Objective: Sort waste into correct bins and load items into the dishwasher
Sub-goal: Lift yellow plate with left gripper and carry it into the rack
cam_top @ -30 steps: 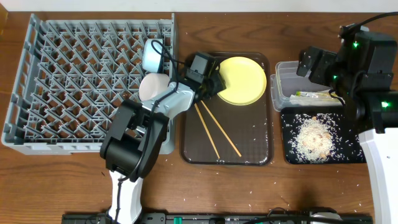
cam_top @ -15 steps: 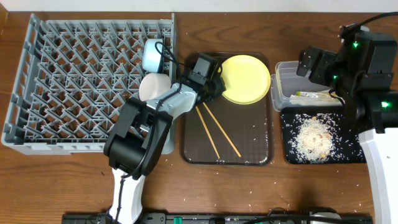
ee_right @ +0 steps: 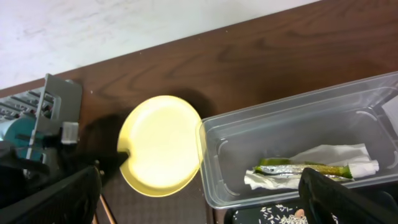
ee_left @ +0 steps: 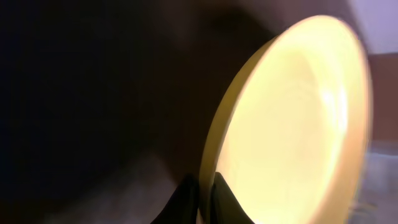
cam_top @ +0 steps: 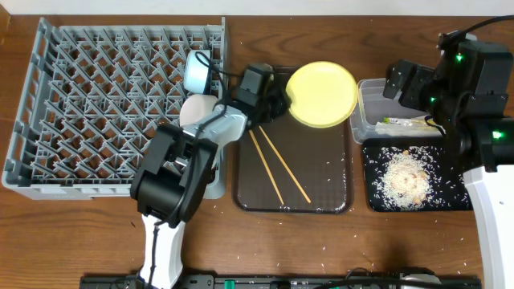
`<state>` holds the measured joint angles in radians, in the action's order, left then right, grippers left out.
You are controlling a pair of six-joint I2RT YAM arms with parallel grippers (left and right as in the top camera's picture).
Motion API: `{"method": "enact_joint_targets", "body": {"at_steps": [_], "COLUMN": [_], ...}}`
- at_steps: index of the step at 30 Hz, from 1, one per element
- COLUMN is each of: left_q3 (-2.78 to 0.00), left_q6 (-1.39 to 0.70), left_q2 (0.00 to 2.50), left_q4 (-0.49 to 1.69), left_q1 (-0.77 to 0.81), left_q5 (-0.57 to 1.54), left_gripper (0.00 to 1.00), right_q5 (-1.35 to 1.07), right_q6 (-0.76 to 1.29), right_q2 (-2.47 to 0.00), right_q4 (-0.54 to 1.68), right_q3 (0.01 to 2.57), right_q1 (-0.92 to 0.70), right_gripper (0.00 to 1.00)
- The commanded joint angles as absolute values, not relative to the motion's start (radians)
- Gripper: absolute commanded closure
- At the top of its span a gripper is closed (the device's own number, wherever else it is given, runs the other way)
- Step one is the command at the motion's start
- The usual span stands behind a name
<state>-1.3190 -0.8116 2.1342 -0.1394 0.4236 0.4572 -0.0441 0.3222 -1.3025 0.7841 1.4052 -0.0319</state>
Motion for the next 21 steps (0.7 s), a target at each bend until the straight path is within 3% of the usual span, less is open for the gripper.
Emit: {"method": "enact_joint_targets", "body": {"at_steps": [1,11,21], "left_q3": [-1.32,-1.32,-1.32], "left_q6": [-0.796,-0.799,-0.802], "left_q2": [2.143,2.137,2.109], "left_q4": [-0.152,-0.299,-0.302], "left_q1": [0.4,0.356,0.262], "left_q5": [0.603,0.733,0.742], "left_gripper": [0.93,0.93,0.93], "right_q5": [-0.03,-0.03,-0.03], "right_q6": [0.329,0.329,0.329], "right_q2": [-1.309,-1.309,-1.309], "right_q4": [0.783,0.783,0.783], "right_q3": [1.411,1.411,1.411], "right_q1": [-0.027,-0.027,-0.027], "right_gripper": [0.01,0.01,0.01]}}
